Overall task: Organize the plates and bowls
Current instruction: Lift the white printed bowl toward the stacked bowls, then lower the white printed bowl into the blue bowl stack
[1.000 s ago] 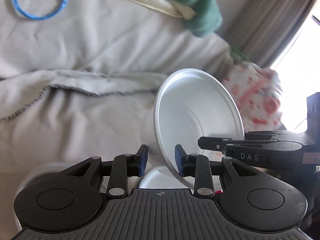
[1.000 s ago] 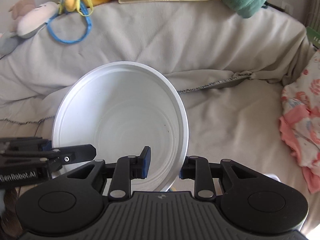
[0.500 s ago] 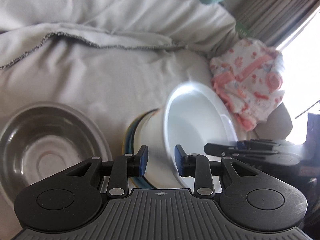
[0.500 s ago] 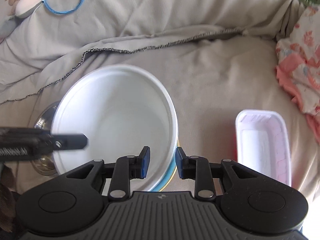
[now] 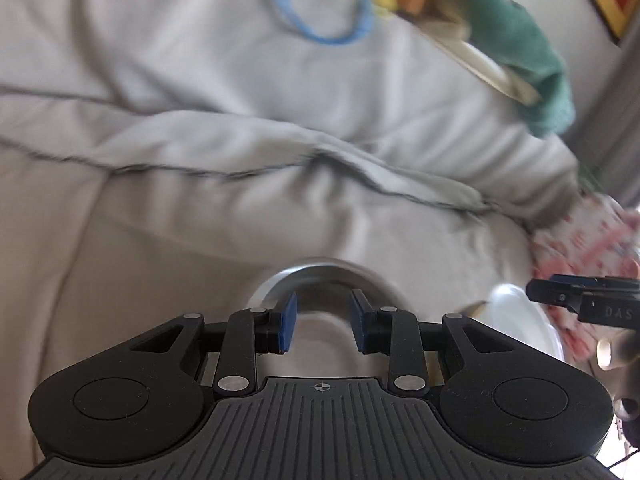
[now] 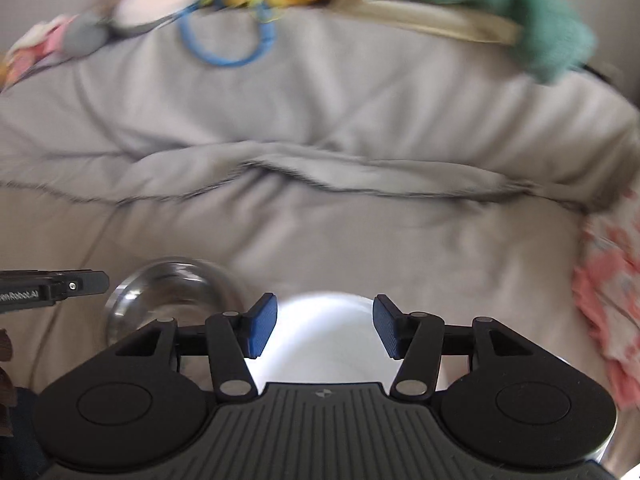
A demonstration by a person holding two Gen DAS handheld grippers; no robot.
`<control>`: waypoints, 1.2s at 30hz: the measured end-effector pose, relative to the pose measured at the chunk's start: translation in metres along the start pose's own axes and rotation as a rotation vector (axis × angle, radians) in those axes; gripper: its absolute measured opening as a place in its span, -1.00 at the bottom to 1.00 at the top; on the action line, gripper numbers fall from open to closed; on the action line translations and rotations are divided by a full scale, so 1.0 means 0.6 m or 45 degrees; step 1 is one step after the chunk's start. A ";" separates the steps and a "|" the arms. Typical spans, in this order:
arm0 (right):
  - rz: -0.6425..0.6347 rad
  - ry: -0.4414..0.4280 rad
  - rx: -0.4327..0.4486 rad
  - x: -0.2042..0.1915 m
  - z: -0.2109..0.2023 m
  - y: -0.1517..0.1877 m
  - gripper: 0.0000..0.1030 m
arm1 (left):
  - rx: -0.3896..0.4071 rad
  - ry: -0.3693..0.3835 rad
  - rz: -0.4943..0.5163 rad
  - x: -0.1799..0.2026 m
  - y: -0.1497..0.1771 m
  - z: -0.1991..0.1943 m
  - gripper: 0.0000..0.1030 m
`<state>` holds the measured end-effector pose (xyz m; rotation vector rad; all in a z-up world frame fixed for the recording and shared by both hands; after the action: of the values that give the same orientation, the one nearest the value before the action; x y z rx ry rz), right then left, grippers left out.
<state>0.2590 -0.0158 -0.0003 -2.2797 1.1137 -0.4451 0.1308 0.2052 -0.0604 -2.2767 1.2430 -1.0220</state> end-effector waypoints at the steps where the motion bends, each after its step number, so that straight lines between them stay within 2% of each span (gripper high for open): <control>1: -0.024 -0.020 -0.033 -0.020 0.019 -0.011 0.03 | -0.015 0.006 -0.032 -0.016 0.002 0.004 -0.37; 3: -0.060 -0.053 -0.132 -0.056 0.067 -0.032 0.04 | -0.057 0.040 -0.102 -0.043 0.006 0.020 -0.37; 5: -0.072 -0.040 -0.226 -0.084 0.121 -0.044 0.04 | -0.106 0.066 -0.152 -0.065 0.012 0.039 -0.37; 8: -0.103 0.055 -0.301 -0.112 0.185 -0.051 0.04 | -0.144 0.003 -0.183 -0.087 0.025 0.062 -0.37; 11: -0.093 0.053 -0.378 -0.123 0.223 -0.053 0.10 | -0.188 -0.046 -0.181 -0.099 0.037 0.080 -0.31; 13: -0.083 0.037 -0.439 -0.132 0.242 -0.054 0.10 | -0.231 -0.006 -0.196 -0.105 0.040 0.093 -0.32; 16: -0.097 0.054 -0.498 -0.147 0.267 -0.052 0.11 | -0.290 0.105 -0.245 -0.112 0.047 0.111 -0.25; 21: -0.097 0.031 -0.593 -0.157 0.303 -0.047 0.13 | -0.324 0.100 -0.263 -0.113 0.053 0.128 -0.40; 23: -0.032 -0.022 -0.647 -0.153 0.316 -0.042 0.27 | -0.315 0.119 -0.289 -0.118 0.054 0.131 -0.40; 26: 0.026 -0.030 -0.626 -0.152 0.311 -0.041 0.31 | -0.272 0.130 -0.316 -0.128 0.051 0.128 -0.36; 27: 0.045 -0.038 -0.614 -0.152 0.307 -0.041 0.31 | -0.258 0.128 -0.321 -0.130 0.047 0.128 -0.26; 29: 0.094 -0.102 -0.591 -0.148 0.297 -0.040 0.31 | -0.231 0.107 -0.329 -0.135 0.042 0.125 -0.11; 32: 0.171 -0.221 -0.568 -0.134 0.289 -0.031 0.30 | -0.182 0.073 -0.330 -0.139 0.038 0.120 -0.10; 36: 0.091 -0.169 -0.500 -0.147 0.270 -0.020 0.25 | -0.169 0.041 -0.276 -0.131 0.034 0.121 -0.10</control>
<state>0.2963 0.1152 -0.1251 -2.5466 1.3002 -0.0452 0.1447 0.2570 -0.1555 -2.5514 1.1251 -1.0824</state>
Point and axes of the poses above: each gripper's, at about its wrist camera, not at the fingertips, and z roughly the way its jaws point, x to its right, y to its underside, the point moved 1 cm from there along z, roughly the way its jaws point, and after that the axes turned 2 degrees about -x, right-handed, at the moved point
